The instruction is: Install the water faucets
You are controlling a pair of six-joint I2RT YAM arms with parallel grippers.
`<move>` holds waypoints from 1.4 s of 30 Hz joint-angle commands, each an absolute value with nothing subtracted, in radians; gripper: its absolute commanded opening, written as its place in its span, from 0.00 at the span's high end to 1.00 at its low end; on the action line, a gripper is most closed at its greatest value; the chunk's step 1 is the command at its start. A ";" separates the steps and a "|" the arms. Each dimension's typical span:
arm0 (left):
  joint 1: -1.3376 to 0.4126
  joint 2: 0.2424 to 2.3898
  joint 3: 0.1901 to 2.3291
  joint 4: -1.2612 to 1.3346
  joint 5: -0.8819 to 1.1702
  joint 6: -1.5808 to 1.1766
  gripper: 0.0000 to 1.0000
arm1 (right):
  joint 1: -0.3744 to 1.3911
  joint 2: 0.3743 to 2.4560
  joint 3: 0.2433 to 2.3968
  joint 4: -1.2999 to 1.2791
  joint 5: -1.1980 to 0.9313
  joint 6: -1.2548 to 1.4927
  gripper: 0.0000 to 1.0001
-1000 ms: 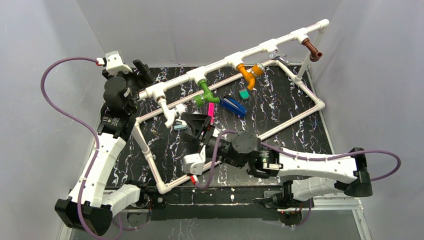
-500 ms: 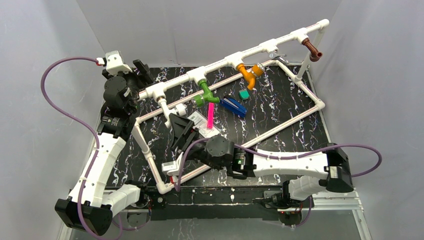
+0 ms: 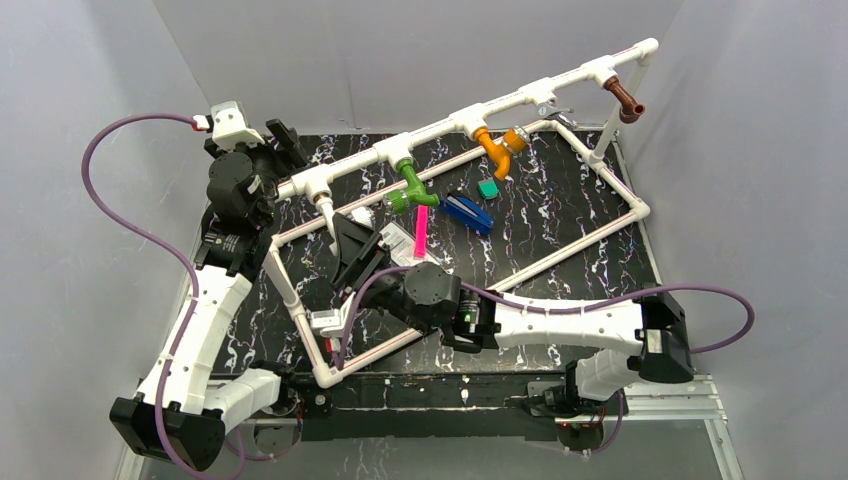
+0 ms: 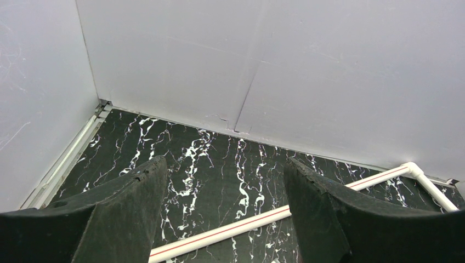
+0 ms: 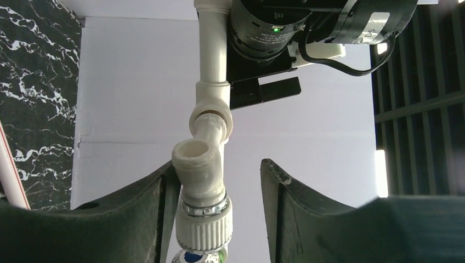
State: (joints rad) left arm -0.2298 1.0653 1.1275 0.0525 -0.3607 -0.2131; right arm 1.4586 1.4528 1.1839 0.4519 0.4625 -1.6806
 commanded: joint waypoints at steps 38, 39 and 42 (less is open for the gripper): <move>-0.206 1.157 1.013 -0.271 -0.380 -0.212 0.25 | 1.436 1.572 1.310 0.656 0.592 -0.852 0.99; -0.205 1.157 1.014 -0.272 -0.380 -0.212 0.25 | 1.435 1.576 1.305 0.682 0.606 -0.808 0.99; -0.206 1.159 1.013 -0.271 -0.380 -0.212 0.25 | 1.435 1.588 1.299 0.752 0.642 -0.702 0.99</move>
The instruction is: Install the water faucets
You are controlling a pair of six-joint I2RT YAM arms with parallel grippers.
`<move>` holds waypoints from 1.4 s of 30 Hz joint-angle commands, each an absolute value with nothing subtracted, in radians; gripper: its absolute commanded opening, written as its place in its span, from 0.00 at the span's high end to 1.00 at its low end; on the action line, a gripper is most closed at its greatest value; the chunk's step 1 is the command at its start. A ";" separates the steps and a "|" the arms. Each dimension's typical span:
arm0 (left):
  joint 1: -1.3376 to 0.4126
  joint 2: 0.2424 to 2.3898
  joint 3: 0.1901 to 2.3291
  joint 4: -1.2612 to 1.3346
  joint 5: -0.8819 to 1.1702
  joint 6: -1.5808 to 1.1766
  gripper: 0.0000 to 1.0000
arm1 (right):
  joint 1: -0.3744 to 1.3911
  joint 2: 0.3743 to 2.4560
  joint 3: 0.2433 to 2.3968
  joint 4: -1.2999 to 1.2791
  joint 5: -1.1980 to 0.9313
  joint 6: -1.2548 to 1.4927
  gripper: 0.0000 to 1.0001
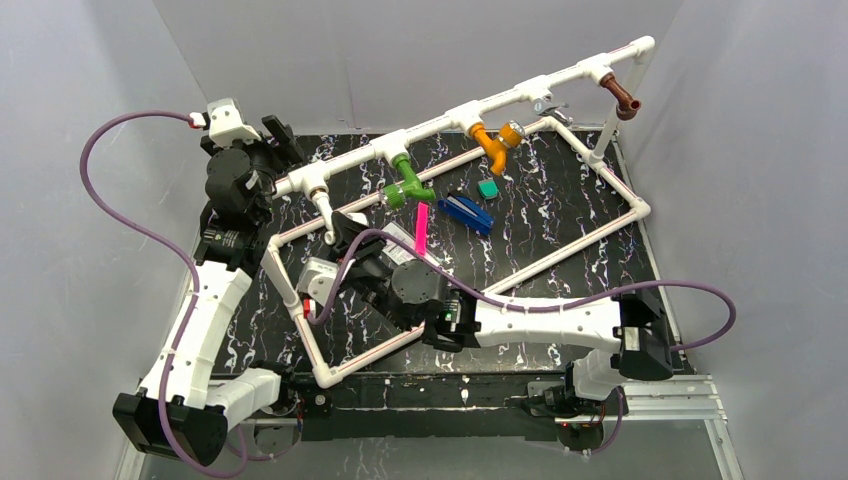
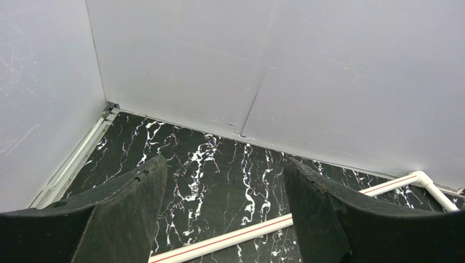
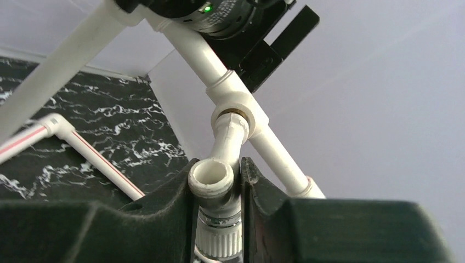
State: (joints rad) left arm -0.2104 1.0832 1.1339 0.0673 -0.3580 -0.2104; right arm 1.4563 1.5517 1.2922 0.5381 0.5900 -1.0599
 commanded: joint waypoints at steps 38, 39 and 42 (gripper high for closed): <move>-0.201 1.162 1.010 -0.272 -0.376 -0.213 0.25 | 1.370 1.491 1.131 0.750 0.859 1.268 0.99; -0.201 1.163 1.010 -0.272 -0.376 -0.213 0.25 | 1.367 1.494 1.141 0.734 0.851 1.310 0.99; -0.200 1.164 1.011 -0.271 -0.374 -0.213 0.25 | 1.356 1.501 1.166 0.660 0.816 1.449 0.99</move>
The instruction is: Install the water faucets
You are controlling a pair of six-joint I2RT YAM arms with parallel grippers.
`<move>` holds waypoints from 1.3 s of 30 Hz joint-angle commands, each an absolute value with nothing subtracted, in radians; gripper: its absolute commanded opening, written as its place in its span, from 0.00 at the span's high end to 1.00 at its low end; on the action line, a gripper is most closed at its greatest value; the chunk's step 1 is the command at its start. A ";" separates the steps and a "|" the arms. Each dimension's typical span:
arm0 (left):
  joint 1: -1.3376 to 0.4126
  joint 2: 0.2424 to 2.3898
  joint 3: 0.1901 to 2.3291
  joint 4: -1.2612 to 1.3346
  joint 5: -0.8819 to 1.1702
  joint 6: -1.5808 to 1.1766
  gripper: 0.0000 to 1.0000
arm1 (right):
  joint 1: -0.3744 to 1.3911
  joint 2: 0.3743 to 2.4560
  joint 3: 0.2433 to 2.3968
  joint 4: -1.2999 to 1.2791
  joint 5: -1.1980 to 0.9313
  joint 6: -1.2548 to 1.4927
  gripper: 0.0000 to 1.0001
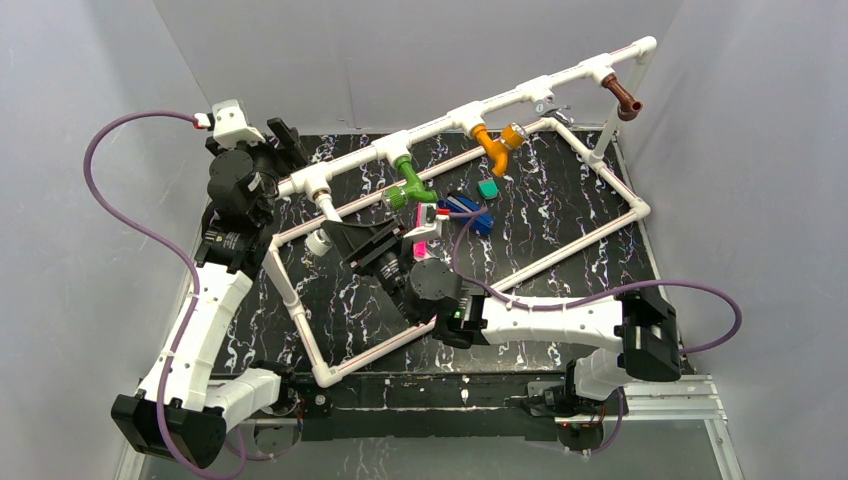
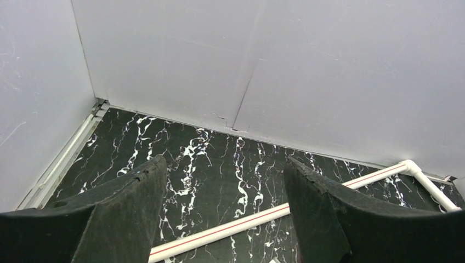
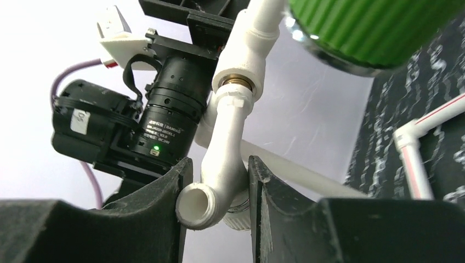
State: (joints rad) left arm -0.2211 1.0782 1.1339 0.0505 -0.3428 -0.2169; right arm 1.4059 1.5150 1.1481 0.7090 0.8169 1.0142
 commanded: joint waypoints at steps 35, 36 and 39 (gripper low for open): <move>-0.201 1.172 1.011 -0.272 -0.377 -0.211 0.25 | 1.345 1.449 1.098 0.724 0.732 1.421 0.18; -0.201 1.173 1.011 -0.272 -0.376 -0.211 0.25 | 1.347 1.442 1.088 0.757 0.723 1.368 0.16; -0.201 1.174 1.012 -0.272 -0.375 -0.212 0.25 | 1.345 1.413 1.068 0.791 0.686 1.272 0.13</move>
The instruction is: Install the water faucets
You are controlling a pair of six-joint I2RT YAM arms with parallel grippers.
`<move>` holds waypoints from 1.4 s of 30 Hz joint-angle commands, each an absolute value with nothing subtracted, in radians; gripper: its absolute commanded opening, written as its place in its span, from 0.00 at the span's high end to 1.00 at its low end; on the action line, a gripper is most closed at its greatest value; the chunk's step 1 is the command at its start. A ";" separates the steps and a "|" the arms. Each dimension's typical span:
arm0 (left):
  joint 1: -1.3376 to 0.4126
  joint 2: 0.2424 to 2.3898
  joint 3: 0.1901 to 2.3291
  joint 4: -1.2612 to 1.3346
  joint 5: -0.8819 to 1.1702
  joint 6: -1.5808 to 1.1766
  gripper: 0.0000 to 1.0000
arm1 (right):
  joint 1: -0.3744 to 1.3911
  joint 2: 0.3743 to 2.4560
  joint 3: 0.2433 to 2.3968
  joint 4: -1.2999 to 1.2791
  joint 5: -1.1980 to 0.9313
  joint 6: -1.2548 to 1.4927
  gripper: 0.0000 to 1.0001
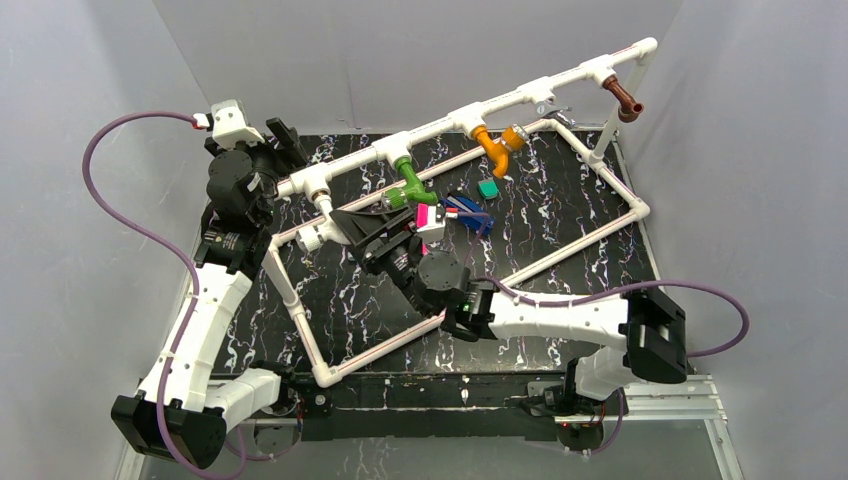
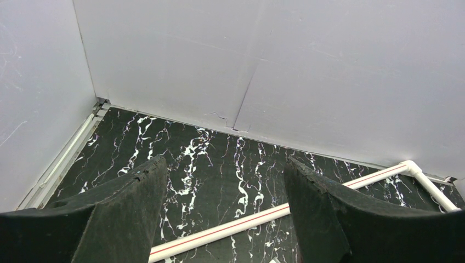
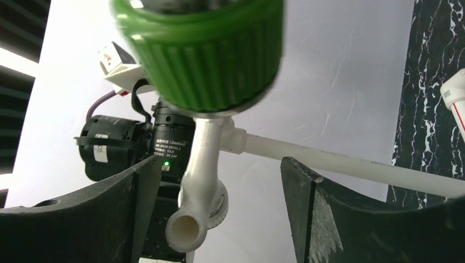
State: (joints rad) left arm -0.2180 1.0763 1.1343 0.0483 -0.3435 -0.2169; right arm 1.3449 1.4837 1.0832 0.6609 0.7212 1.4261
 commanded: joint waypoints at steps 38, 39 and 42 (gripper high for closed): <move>-0.201 1.183 1.011 -0.273 -0.374 -0.212 0.25 | 1.343 1.020 1.157 0.168 0.201 -0.284 0.10; -0.201 1.183 1.010 -0.273 -0.373 -0.212 0.25 | 1.343 1.027 1.172 0.146 0.190 -0.335 0.10; -0.201 1.183 1.010 -0.275 -0.374 -0.212 0.25 | 1.343 1.042 1.215 0.090 0.146 -0.476 0.11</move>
